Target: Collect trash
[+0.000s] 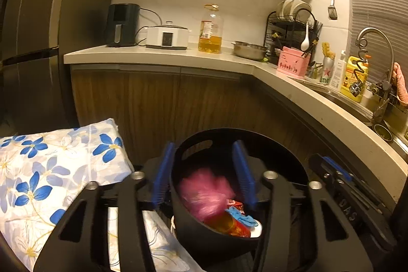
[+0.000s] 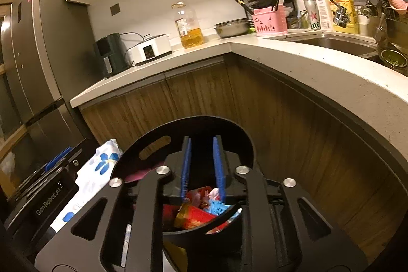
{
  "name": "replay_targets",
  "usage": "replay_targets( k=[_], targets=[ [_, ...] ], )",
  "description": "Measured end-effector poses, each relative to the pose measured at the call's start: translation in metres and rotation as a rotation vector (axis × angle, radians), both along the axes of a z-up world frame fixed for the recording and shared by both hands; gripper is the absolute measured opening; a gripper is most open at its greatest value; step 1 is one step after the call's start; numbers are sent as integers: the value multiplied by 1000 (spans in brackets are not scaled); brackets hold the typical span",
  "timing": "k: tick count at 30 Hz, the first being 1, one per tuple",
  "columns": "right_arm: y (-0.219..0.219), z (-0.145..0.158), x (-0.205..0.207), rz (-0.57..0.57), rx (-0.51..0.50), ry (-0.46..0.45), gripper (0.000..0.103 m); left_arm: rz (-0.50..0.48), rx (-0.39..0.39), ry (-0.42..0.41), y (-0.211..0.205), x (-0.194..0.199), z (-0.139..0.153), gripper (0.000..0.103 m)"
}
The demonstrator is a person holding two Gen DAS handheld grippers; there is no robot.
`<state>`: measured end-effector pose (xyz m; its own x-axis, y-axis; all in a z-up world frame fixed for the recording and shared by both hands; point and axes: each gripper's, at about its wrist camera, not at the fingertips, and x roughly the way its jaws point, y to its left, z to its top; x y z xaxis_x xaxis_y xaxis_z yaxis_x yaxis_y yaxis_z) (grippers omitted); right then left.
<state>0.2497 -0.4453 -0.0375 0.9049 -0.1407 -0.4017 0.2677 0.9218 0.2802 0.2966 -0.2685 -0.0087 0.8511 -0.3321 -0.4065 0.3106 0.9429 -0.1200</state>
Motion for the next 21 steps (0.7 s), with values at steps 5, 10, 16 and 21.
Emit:
replay_targets(
  k=[5, 10, 16, 21],
  targets=[
    [5, 3, -10, -7, -30, -5, 60, 62, 9, 0, 14, -9, 1, 79],
    [21, 10, -24, 16, -86, -12, 82, 145, 38, -5, 38, -27, 2, 88],
    [47, 19, -43, 41, -150, 2, 91, 241, 50, 18, 77, -53, 4, 95],
    [64, 22, -64, 60, -162, 36, 92, 284, 56, 19, 102, -81, 8, 96]
  ],
)
